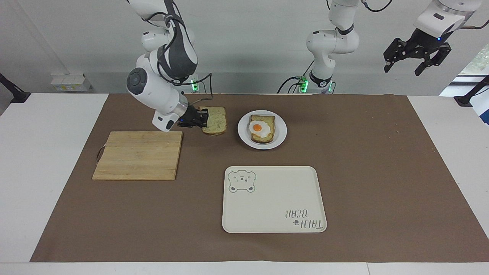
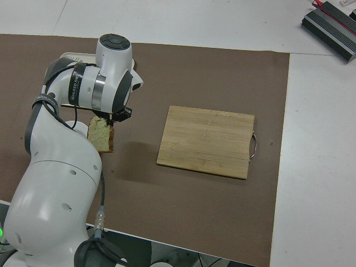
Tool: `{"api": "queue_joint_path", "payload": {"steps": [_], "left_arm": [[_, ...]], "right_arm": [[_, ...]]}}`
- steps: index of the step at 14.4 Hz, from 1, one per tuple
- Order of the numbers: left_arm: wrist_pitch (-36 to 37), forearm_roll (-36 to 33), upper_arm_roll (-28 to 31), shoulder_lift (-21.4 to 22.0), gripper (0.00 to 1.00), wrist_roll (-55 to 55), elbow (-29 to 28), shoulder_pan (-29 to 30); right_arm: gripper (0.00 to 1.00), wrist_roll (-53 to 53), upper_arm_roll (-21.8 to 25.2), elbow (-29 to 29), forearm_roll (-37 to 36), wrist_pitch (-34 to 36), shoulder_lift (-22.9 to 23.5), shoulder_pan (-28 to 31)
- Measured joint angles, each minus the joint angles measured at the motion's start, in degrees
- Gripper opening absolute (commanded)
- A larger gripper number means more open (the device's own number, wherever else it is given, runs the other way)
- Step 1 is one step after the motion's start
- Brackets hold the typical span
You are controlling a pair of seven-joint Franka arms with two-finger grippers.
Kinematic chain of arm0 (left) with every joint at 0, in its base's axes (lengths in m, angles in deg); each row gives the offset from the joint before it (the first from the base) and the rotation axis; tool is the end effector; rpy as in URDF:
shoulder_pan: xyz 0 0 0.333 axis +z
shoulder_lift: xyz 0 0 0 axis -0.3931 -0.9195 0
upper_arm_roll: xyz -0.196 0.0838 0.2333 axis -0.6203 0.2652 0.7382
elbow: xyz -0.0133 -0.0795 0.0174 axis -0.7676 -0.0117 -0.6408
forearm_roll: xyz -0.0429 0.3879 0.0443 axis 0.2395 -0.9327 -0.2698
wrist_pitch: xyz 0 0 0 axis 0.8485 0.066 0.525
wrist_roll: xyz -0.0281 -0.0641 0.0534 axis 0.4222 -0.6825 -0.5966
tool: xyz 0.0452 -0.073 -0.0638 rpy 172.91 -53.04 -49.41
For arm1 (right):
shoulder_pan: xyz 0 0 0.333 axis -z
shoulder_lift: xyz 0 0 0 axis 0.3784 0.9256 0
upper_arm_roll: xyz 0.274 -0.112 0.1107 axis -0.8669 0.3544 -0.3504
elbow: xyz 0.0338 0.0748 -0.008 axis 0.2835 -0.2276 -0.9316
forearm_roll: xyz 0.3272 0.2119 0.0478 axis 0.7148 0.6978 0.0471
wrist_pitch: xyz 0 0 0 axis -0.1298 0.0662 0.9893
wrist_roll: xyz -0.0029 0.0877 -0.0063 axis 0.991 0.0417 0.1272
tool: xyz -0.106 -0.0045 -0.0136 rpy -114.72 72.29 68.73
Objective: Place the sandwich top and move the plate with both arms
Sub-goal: 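Carry the bread slice with the right gripper onto the egg toast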
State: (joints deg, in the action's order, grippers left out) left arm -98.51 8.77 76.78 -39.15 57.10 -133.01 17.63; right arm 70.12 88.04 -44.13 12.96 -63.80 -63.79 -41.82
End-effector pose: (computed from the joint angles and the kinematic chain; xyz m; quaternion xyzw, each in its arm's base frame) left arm 0.4986 -0.0030 0.7120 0.9944 -0.1002 -0.0326 0.0062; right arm 0.5320 0.1856 0.4239 -0.9722 -0.0533 0.1210 0.1933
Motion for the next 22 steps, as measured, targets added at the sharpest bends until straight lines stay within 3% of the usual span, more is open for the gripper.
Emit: {"api": "queue_joint_path", "payload": {"steps": [12,22], "left_arm": [[0.0,0.0,-0.1,0.0,1.0,0.0,0.0,0.0],[0.0,0.0,-0.1,0.3,1.0,0.0,-0.5,0.0]], "right_arm": [[0.0,-10.7,-0.2,-0.2,6.2,-16.2,6.7,-18.1],[0.0,-11.3,0.2,-0.2,6.4,-21.3,11.0,-19.2]]}}
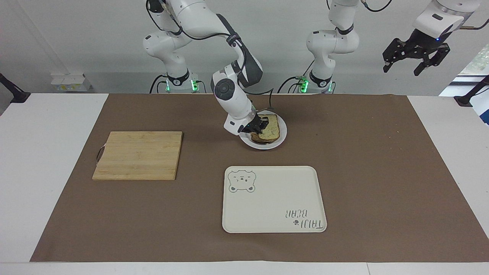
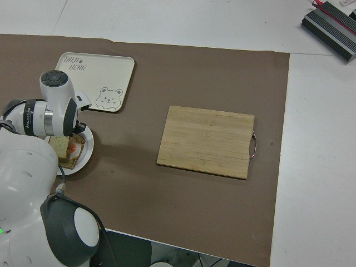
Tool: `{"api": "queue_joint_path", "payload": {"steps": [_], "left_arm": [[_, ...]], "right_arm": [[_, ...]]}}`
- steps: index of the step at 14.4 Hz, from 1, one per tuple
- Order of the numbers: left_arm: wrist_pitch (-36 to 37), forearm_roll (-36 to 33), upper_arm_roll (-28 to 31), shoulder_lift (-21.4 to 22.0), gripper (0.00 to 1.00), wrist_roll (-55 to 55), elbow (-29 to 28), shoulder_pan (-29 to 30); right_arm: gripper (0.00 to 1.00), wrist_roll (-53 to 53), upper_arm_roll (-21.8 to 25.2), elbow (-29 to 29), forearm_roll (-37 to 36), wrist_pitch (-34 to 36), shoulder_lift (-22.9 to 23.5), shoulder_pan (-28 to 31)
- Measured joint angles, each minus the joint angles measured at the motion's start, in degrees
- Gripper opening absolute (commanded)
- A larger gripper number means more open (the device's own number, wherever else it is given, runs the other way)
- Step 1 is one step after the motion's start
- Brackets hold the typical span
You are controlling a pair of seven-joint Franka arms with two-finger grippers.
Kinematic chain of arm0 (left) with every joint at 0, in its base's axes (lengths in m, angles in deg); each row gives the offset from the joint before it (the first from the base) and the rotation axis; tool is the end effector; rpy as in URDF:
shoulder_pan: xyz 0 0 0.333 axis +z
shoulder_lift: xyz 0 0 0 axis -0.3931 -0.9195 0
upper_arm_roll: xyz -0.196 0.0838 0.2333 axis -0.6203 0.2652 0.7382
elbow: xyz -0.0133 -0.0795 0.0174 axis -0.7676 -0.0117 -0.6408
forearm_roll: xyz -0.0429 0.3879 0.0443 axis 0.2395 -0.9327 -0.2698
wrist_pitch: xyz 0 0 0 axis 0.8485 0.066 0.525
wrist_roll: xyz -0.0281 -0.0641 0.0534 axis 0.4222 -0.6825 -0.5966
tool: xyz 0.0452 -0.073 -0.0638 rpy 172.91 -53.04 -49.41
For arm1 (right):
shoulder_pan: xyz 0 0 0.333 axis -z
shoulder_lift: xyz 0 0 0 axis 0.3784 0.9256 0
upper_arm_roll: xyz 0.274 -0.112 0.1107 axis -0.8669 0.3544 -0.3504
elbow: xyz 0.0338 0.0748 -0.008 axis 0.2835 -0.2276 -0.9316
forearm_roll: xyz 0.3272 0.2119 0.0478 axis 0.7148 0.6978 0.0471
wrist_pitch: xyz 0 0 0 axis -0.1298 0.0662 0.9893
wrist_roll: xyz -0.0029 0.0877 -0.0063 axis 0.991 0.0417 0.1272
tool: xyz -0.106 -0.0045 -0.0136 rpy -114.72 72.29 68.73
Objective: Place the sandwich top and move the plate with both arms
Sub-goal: 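Carry the bread slice with the right gripper onto the egg toast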
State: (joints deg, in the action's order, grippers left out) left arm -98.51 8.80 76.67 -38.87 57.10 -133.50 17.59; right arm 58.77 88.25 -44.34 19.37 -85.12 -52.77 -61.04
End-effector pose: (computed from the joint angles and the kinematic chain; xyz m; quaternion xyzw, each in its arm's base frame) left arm 0.4973 -0.0042 0.7107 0.9942 -0.1016 -0.0344 0.0067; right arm 0.4925 0.3634 0.3349 -0.9767 -0.0312 0.0888 0.1928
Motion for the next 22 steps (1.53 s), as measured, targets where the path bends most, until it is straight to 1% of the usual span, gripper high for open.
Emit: {"api": "queue_joint_path", "payload": {"steps": [8,11,12,13,14,17,20,22], "left_arm": [[0.0,0.0,0.0,0.1,1.0,0.0,-0.3,0.0],[0.0,0.0,0.0,0.2,1.0,0.0,-0.4,0.0],[0.0,0.0,0.0,0.2,1.0,0.0,-0.4,0.0],[0.0,0.0,0.0,0.2,1.0,0.0,-0.4,0.0],[0.0,0.0,0.0,0.2,1.0,0.0,-0.4,0.0],[0.0,0.0,0.0,0.2,1.0,0.0,-0.4,0.0],[0.0,0.0,0.0,0.2,1.0,0.0,-0.5,0.0],[0.0,0.0,0.0,0.3,1.0,0.0,-0.5,0.0]], "right_arm": [[0.0,0.0,0.2,-0.6,0.0,-0.4,0.0,0.2],[0.0,0.0,0.4,-0.8,0.0,-1.7,0.0,0.2],[0.04,0.0,0.4,-0.8,0.0,-2.0,0.0,0.2],[0.6,0.0,0.4,-0.9,0.0,-2.0,0.0,0.2],[1.0,-0.1,0.5,-0.9,0.0,-2.0,0.0,0.2],[1.0,-0.2,0.6,-1.0,-0.5,-2.1,0.0,0.3],[1.0,-0.2,1.0,-0.7,-6.6,-2.4,0.0,0.4],[1.0,-0.2,1.2,-0.2,-9.4,-2.5,-0.4,1.4]]}}
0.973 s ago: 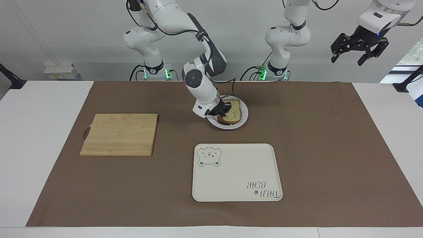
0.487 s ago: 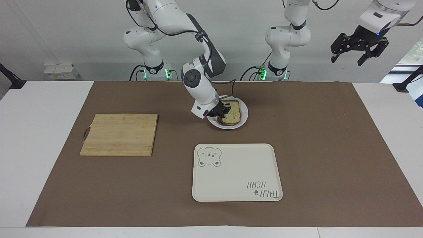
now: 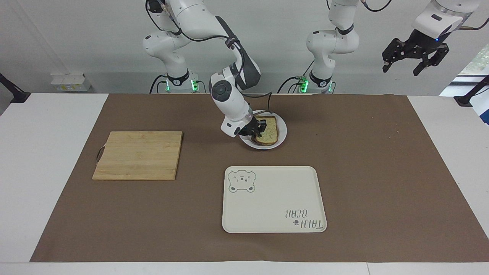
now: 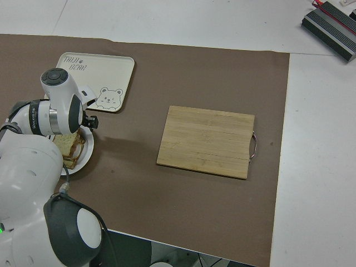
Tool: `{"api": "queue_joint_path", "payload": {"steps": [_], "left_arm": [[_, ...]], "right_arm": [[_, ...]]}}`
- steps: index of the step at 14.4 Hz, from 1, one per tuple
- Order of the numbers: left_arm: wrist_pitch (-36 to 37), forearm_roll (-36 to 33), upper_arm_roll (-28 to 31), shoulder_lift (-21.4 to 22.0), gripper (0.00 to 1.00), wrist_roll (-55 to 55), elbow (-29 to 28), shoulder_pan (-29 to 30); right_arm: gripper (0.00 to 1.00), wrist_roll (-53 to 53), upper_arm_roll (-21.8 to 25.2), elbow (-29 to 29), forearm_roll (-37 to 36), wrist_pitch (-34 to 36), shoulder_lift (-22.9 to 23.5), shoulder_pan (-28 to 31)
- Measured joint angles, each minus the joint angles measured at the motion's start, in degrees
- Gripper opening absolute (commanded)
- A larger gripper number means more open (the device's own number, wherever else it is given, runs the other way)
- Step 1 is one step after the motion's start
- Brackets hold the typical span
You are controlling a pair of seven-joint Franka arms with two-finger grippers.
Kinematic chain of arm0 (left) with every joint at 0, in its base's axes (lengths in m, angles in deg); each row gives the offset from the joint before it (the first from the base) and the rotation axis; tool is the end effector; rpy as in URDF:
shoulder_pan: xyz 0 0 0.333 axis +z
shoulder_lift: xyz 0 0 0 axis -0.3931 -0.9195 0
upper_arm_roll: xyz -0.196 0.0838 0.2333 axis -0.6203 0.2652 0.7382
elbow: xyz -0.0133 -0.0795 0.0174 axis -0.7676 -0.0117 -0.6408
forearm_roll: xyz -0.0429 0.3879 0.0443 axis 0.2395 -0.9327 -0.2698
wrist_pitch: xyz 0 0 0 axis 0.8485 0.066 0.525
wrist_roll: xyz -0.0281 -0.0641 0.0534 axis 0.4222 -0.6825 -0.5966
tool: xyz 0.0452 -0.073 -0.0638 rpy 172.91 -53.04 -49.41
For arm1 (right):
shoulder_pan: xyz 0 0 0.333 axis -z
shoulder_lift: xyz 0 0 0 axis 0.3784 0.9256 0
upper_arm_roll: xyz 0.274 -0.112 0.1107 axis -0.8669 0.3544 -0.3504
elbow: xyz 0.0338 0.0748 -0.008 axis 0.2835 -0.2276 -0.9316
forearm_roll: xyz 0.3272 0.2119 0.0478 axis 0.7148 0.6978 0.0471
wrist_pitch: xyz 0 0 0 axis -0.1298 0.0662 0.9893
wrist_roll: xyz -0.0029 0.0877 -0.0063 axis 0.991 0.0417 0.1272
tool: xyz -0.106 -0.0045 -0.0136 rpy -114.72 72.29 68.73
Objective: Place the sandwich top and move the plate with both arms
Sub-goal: 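Carry the bread slice with the right gripper onto the egg toast, then withdraw the right gripper while the left gripper reaches toward the plate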
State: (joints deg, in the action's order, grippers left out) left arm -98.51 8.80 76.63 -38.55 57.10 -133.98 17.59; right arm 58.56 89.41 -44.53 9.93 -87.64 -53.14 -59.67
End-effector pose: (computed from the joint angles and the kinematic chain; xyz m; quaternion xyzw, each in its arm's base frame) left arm 0.4956 -0.0044 0.7098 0.9941 -0.1019 -0.0358 0.0071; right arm 0.5131 0.3368 0.3393 -0.9879 -0.0568 0.0382 0.1394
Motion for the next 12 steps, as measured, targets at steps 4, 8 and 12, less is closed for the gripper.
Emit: {"api": "queue_joint_path", "payload": {"steps": [4,8,12], "left_arm": [[0.0,0.0,-0.1,0.1,1.0,0.0,0.0,0.0],[-1.6,0.0,0.0,0.1,1.0,0.0,0.0,0.0],[-1.8,0.0,0.1,0.1,1.0,0.0,0.0,0.0]], "right_arm": [[1.0,0.0,0.8,0.6,-6.5,0.3,-2.5,2.4],[1.0,0.0,1.0,0.7,-12.6,6.3,-6.6,6.1],[1.0,0.0,1.1,0.7,-17.8,15.0,-11.5,9.1]]}}
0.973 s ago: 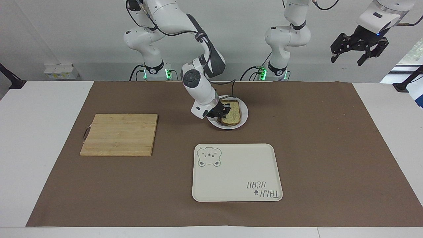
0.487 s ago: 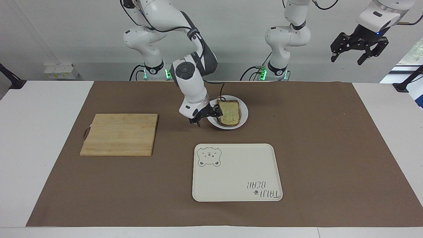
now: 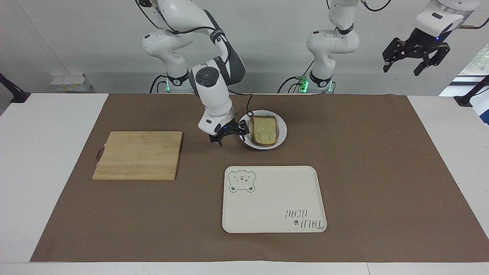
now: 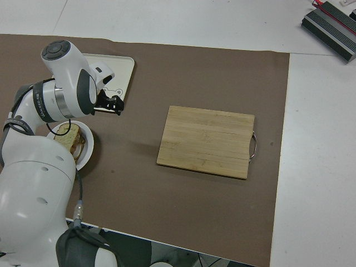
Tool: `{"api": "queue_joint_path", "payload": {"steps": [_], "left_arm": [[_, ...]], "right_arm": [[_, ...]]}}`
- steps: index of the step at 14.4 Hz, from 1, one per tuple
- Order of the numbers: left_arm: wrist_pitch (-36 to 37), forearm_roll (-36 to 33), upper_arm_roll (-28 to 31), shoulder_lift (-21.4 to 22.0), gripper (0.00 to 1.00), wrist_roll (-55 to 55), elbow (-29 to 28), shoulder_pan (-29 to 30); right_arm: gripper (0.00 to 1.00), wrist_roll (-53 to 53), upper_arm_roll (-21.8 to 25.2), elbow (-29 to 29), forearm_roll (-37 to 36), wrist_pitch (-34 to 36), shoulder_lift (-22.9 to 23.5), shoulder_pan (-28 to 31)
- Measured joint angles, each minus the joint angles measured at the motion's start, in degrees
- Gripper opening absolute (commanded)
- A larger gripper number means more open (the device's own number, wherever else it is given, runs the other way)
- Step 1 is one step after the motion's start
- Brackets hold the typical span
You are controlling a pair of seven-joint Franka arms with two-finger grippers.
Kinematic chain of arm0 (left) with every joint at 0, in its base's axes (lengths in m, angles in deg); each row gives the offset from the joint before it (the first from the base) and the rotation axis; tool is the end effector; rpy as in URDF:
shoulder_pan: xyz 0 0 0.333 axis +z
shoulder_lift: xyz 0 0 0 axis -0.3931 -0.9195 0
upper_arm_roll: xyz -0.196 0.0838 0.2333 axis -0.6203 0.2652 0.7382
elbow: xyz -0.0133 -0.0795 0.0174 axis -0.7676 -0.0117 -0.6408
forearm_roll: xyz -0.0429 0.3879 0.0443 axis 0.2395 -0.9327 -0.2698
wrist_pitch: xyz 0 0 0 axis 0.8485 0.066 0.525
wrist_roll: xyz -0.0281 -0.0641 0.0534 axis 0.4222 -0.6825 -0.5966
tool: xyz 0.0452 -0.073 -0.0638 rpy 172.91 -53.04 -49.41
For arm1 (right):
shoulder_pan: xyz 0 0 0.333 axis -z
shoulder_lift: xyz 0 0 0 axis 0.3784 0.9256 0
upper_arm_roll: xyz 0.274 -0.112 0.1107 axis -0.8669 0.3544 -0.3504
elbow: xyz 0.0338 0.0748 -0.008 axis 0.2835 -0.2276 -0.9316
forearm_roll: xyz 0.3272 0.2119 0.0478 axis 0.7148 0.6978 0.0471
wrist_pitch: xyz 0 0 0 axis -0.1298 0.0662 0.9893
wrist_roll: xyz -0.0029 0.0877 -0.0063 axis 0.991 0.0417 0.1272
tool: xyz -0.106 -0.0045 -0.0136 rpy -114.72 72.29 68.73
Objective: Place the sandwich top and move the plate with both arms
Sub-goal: 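Withdraw the right gripper while the left gripper reaches toward the plate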
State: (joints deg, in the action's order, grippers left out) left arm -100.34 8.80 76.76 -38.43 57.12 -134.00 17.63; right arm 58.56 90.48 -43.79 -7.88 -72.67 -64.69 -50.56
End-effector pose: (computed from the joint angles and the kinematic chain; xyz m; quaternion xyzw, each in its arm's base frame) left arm 0.4985 -0.0028 0.7133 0.9947 -0.1006 -0.0190 0.0058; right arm 0.5323 0.2214 0.4407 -0.9965 -0.0741 0.0192 0.0334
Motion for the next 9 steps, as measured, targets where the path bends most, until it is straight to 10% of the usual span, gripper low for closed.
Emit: {"api": "queue_joint_path", "payload": {"steps": [9], "left_arm": [[-2.8,2.2,-0.2,-0.1,1.0,0.0,-4.0,-0.1]], "right_arm": [[1.0,0.0,0.0,-0.1,-3.5,13.3,-6.3,8.6]]}}
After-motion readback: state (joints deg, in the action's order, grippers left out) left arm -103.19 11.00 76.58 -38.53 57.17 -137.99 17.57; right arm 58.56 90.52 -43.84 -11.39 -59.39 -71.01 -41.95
